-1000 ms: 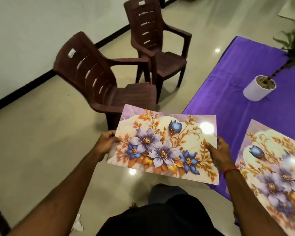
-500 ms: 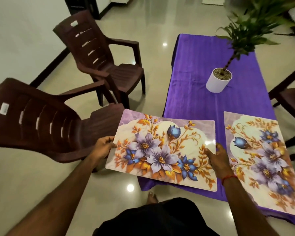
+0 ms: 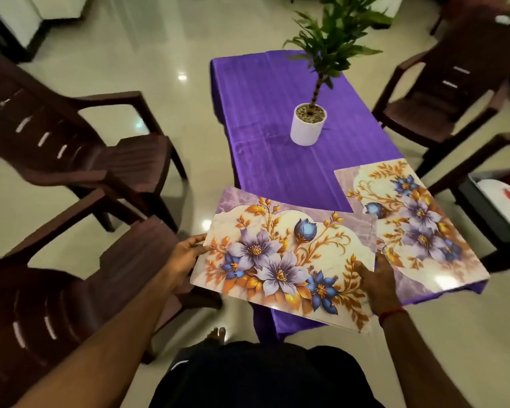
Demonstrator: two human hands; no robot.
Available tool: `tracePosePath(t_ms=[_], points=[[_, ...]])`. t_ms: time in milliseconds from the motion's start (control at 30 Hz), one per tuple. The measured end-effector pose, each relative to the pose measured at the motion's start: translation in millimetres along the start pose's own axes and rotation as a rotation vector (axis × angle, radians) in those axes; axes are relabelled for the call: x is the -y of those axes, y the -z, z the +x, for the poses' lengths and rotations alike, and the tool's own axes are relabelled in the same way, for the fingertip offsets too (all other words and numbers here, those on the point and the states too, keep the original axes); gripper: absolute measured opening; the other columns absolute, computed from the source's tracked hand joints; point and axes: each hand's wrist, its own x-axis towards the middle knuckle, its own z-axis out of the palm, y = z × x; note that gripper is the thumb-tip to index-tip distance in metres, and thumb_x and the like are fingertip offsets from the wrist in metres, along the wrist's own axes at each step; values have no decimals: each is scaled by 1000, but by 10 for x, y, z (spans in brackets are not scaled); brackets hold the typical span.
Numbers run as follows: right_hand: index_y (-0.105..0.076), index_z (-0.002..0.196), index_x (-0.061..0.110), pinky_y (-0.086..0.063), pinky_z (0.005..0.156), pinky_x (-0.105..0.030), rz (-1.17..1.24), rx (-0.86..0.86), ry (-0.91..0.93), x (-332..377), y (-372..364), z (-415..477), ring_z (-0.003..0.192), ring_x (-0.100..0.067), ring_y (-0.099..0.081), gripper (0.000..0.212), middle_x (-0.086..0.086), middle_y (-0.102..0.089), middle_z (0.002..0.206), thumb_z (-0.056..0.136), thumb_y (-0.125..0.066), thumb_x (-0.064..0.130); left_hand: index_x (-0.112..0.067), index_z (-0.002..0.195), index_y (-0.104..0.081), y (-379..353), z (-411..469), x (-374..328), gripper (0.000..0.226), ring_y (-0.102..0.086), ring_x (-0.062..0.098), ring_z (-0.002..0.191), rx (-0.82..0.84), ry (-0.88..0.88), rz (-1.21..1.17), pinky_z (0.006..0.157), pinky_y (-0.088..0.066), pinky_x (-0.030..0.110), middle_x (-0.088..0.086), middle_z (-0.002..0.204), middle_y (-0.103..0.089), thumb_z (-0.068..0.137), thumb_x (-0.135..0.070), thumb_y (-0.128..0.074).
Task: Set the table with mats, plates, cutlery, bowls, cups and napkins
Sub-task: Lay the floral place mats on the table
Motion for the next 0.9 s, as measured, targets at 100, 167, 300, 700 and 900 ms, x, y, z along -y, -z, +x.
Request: tracePosePath(t_ms=[100,167,300,700,900], points=[[-53,130,6,-55,89,-45,57,-110,-67,-55,-65,-300,107,-30,-63,39,-13,-65,121,93,-67,6,-9,110,-66,7,229,-202,27,-75,21,78,121,-9,96,67,-63,33,11,101,-75,92,9,-60],[-54,132,5,-51,85,-37,102,-190,-93,-54,-119,-482,105,-27,-62,41,-10,-64,118,93,-67,5,-12,109,-67,27,422,-327,28,-73,29,90,186,-7,142,82,-62,44,16,109,-73,92,10,-59],[-57,131,10,-53,87,-38,168,-325,-146,-87,-188,-765,102,-25,-64,42,-8,-66,116,92,-70,7,-17,106,-71,-37,734,-459,27,-71,27,86,157,-24,183,85,-59,44,13,104,-75,93,4,-61],[-55,117,15,-51,70,-27,339,-592,-302,-280,-324,-1068,84,-17,-64,30,-11,-66,109,92,-68,4,-5,108,-67,-657,1030,-577,18,-68,24,80,61,58,-54,68,-58,37,15,105,-67,93,4,-62],[-53,123,18,-56,92,-50,390,-648,-387,-381,-552,-1032,103,-29,-67,32,-10,-66,117,95,-66,14,-6,115,-66,-792,1202,-597,33,-68,33,100,17,37,23,79,-59,41,20,119,-66,92,13,-51]])
